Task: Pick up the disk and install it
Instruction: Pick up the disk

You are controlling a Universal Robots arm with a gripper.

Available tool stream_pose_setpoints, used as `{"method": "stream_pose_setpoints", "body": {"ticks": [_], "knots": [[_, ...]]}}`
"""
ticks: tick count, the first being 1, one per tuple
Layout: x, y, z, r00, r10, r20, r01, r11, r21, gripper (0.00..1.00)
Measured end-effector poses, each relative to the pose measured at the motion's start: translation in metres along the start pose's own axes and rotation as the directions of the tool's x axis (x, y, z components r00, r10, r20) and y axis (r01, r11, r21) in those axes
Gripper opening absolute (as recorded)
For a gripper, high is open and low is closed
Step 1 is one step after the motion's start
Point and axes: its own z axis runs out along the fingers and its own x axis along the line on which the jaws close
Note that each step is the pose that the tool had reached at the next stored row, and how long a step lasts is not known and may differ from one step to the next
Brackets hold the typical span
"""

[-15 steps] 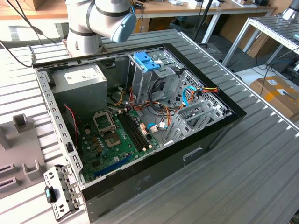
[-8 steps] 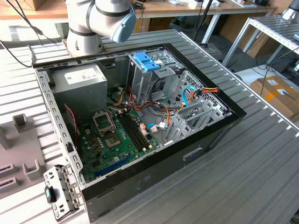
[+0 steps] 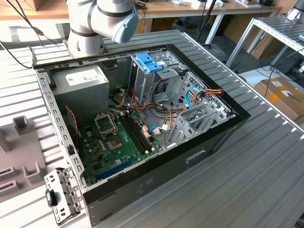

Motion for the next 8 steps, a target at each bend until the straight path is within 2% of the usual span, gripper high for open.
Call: {"method": "stream_pose_setpoints", "body": {"ticks": [8], "knots": [[0.0,0.0,0.0,0.9992,-0.041,-0.0018,0.041,0.9992,-0.001,0.11]]}}
